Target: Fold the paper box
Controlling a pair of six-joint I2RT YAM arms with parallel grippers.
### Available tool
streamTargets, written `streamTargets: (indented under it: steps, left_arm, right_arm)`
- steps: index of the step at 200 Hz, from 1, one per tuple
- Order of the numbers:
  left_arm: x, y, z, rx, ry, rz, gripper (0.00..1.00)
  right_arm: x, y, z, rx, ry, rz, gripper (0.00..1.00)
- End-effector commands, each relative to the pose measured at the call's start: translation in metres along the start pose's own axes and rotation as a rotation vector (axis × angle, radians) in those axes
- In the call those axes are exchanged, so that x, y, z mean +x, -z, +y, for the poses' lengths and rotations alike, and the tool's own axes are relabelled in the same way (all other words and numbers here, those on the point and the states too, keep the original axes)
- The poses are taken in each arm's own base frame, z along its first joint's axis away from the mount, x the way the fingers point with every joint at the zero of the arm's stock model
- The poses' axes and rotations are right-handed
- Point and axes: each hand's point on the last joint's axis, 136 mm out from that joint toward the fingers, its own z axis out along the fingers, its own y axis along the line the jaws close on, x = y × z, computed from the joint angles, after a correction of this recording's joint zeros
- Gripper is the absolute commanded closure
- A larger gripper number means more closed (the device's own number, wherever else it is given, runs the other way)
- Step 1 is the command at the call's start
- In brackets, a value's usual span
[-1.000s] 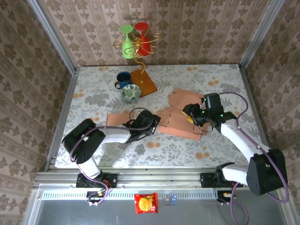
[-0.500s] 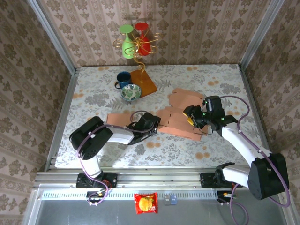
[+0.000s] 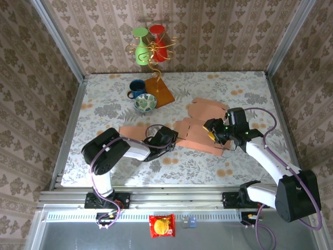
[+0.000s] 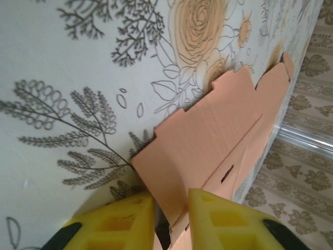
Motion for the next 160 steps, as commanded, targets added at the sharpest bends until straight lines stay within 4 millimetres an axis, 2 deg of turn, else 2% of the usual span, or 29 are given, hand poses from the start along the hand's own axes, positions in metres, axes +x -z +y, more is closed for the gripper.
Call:
streamTargets:
  steps: [1,39,107,160]
  left_arm:
    - [-0.004,-0.001,-0.007,0.039,0.007,-0.035,0.84]
    - [-0.007,-0.002,-0.015,0.086,0.01,-0.052,1.0]
    - [-0.009,0.008,-0.038,0.159,0.016,-0.08,1.0]
    - [-0.004,0.013,-0.055,0.197,0.089,-0.09,1.0]
  right_arm:
    - [0.003,0.005,-0.003,-0.013,-0.032,-0.015,0.49]
    - [0.009,0.005,-0.018,-0.046,-0.108,-0.076,0.5]
    - [0.013,0.004,-0.042,-0.071,-0.244,-0.166,0.47]
    - [0.025,-0.008,-0.048,-0.103,-0.382,-0.204,0.37]
